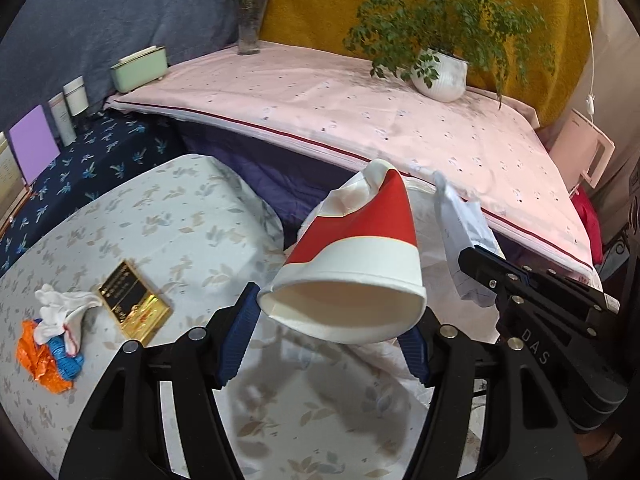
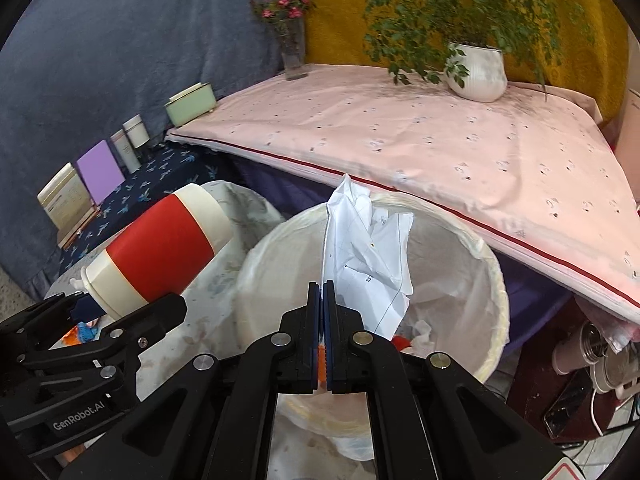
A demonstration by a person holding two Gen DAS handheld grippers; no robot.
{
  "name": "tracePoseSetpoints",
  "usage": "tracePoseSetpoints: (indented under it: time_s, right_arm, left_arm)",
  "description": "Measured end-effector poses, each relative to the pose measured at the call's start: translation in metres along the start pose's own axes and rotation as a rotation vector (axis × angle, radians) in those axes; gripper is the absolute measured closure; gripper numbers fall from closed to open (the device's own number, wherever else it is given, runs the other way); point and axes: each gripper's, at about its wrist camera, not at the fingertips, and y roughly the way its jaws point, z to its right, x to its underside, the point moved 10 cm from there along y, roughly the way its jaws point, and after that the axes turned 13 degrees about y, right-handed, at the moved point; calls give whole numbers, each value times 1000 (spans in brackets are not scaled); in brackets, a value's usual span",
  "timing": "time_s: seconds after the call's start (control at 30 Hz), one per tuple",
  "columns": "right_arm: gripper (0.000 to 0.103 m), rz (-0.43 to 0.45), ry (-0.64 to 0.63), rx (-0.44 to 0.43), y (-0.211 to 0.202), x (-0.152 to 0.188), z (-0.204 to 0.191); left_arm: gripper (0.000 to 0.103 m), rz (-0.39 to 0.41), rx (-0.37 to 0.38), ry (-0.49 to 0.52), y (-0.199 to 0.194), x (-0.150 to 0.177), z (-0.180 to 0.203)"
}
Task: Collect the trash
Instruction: 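Carry the white tissue to the wastebasket with the right tool while the left tool carries the cup, then open both tools over the wastebasket to drop tissue and cup, then move both tools back over the orange bag and white gloves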
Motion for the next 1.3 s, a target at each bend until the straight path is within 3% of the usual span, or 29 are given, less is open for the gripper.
tracePoseSetpoints:
  time_s: [0.2,0.3,0.53,1.03,1.3]
  right_arm:
    - [97,15,22,25,2,-4,19]
    - [94,20,33,33,2,-5,25]
    - [76,41,50,35,-6,-7,26]
    - [49,84,2,24,-24,0,-9]
    - [38,103,-30,9,-36,9,-38]
  left_arm:
    - [40,-18,26,10,17,-7,17]
    - [32,-26,19,8,21,-9,19]
    - [24,-7,-5,-7,17,-13,12]
    - [23,23,-79,-66,-16,7,-33]
    - [14,40,-142,-115,-40,25,-68]
